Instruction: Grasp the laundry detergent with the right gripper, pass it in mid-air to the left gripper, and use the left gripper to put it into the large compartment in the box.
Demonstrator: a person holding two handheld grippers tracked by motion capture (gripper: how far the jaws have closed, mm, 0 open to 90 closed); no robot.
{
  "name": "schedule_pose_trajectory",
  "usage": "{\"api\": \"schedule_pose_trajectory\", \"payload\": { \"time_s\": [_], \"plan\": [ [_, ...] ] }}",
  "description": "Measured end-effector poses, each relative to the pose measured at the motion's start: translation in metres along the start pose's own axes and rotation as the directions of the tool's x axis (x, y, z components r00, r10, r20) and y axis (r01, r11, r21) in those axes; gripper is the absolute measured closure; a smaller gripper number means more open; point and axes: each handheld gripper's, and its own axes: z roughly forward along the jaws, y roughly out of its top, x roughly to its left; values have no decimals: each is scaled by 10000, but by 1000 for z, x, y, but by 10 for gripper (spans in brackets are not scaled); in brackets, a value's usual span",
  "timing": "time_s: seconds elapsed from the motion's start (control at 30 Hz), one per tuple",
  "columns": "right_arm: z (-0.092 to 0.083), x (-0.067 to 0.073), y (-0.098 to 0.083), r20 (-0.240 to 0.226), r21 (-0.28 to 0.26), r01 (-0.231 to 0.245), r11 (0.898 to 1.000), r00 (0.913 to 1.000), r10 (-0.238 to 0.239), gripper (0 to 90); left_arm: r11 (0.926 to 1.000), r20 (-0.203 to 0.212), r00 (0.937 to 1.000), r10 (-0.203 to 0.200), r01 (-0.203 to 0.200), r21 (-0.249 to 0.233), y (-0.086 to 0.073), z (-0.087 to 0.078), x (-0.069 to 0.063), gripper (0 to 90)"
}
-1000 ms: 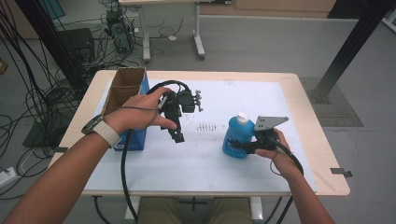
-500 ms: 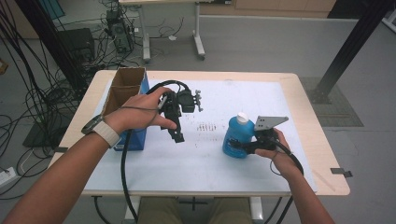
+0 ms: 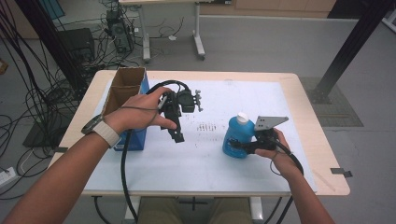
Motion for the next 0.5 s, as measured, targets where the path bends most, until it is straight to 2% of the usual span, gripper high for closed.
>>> {"api": "schedule_pose_trajectory", "payload": {
  "time_s": [0.5],
  "plan": [
    [0, 0, 0, 7, -50, -26, 10000, 10000, 26, 434, 10000, -6, 10000, 1, -1, 4, 0, 0, -1, 101]
  ]
}}
